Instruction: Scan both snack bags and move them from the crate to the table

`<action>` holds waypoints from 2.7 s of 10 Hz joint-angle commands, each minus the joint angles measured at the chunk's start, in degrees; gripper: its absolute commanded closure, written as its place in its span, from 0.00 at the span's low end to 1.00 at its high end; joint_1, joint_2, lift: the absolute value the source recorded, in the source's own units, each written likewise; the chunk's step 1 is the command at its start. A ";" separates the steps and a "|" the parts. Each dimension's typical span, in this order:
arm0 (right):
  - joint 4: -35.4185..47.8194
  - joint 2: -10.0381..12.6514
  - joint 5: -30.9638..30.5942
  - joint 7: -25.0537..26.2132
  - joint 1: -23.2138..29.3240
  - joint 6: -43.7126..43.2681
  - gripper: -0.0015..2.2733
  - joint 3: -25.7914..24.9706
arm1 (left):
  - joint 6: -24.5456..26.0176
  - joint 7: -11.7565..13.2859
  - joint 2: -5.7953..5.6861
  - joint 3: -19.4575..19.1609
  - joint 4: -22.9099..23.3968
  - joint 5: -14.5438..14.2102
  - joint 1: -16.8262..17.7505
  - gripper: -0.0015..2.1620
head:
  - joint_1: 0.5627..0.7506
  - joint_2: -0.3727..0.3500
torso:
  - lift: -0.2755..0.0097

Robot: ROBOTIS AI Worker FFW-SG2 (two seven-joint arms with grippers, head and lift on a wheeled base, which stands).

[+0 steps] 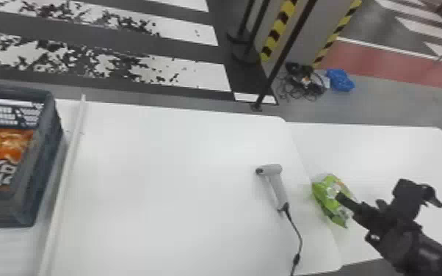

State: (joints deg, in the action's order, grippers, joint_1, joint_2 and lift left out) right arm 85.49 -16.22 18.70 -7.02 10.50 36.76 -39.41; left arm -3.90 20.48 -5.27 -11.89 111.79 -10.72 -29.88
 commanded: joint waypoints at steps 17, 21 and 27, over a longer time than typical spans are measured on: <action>21.21 11.92 -13.42 7.02 23.60 -53.85 0.04 37.74 | 6.85 -8.08 -0.10 11.89 3.88 8.08 1.14 0.07 | 0.70 0.37 | 0.84; 21.30 11.83 -13.42 7.02 23.60 -53.15 0.04 38.00 | 31.99 6.51 -7.39 1.69 11.00 13.45 10.28 0.07 | 0.70 0.45 | 0.84; 21.56 11.92 -13.42 6.93 23.78 -51.39 0.04 37.91 | 38.32 25.40 -22.86 6.88 -6.32 25.49 30.06 0.07 | 0.70 0.64 | 0.84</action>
State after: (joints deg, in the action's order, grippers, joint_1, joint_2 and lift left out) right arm 106.95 -4.36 5.27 -0.08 34.25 -14.79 -1.49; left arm 34.51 45.59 -26.60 -6.76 108.19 13.72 -2.07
